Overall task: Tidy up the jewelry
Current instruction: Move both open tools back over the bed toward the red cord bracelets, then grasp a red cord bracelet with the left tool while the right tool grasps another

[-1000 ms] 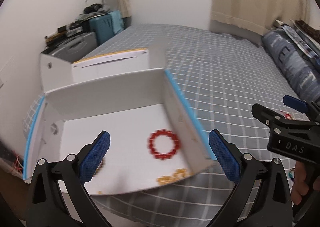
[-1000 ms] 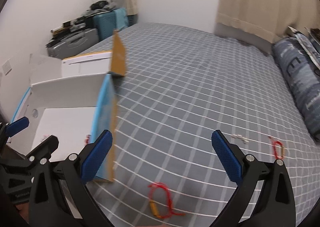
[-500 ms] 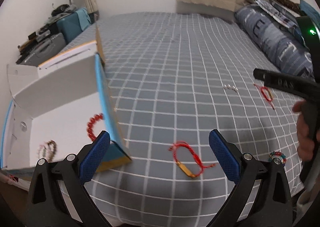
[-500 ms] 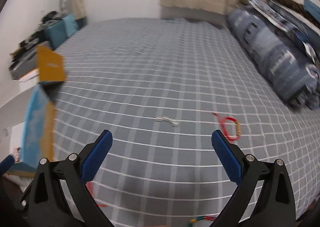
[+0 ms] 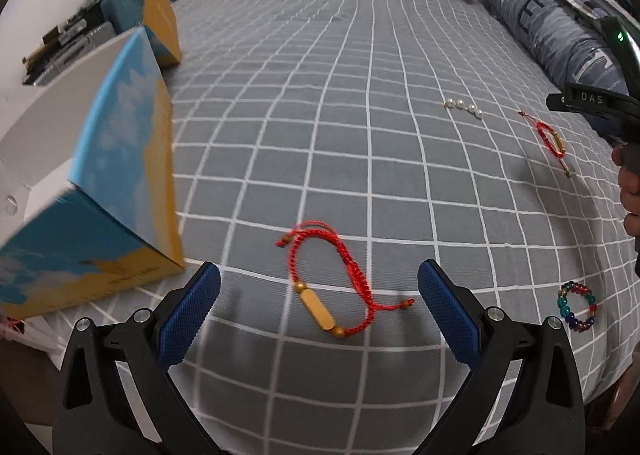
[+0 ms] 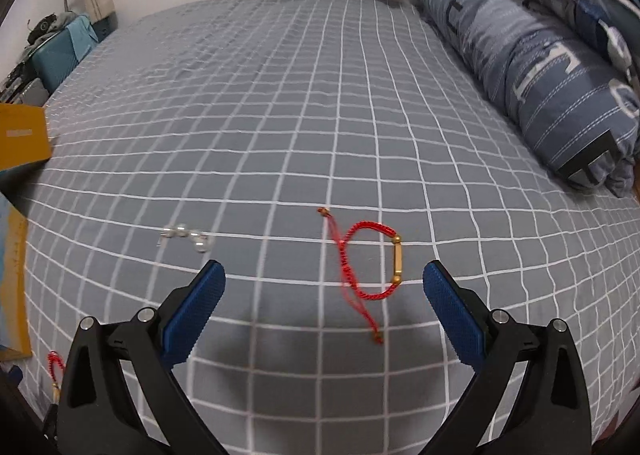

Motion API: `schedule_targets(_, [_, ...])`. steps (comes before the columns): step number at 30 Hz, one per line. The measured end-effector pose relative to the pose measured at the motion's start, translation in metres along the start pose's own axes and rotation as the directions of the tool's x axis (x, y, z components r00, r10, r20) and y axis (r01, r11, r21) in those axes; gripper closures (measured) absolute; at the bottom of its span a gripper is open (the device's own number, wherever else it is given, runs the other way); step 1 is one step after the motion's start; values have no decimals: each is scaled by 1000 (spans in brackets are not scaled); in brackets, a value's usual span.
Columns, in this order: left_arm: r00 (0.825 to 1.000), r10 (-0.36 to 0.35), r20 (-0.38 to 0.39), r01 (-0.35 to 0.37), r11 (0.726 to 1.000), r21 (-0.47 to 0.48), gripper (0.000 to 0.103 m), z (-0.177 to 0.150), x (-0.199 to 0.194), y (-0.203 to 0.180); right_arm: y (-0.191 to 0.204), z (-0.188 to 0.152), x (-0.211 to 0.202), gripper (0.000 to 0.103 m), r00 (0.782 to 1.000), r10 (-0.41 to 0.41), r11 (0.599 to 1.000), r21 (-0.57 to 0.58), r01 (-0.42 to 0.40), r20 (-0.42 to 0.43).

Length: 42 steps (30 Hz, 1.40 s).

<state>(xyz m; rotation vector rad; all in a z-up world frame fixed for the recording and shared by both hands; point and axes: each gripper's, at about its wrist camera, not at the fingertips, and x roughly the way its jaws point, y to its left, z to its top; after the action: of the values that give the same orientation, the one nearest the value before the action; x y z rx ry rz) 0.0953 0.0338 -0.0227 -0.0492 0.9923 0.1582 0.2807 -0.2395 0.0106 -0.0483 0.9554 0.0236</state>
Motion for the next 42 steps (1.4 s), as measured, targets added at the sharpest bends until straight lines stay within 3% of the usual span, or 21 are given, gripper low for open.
schedule_targets(4, [1000, 16, -26, -16, 1000, 9, 6, -5, 15, -7, -12, 0, 26, 15, 999, 7, 1000, 21, -6, -50])
schedule_targets(15, [996, -29, -90, 29, 1000, 4, 8, -7, 34, -16, -26, -3, 63, 35, 993, 13, 998, 60, -5, -121])
schedule_targets(23, [993, -47, -104, 47, 999, -4, 17, -10, 35, -15, -32, -6, 69, 50, 990, -10, 998, 65, 19, -141])
schedule_targets(27, [992, -60, -111, 59, 998, -15, 24, -8, 36, -10, -34, -5, 70, 60, 990, -17, 997, 69, 27, -142])
schedule_targets(31, [991, -71, -113, 70, 997, -11, 40, -8, 33, -11, -33, -5, 70, 70, 989, -29, 997, 72, 39, -143])
schedule_targets(38, [989, -86, -117, 83, 996, -29, 57, -7, 31, -7, -33, -5, 69, 82, 989, -38, 995, 84, 50, -142])
schedule_targets(42, [988, -93, -122, 90, 995, -37, 78, -4, 31, -5, -32, -6, 68, 94, 990, -53, 995, 81, 64, -133])
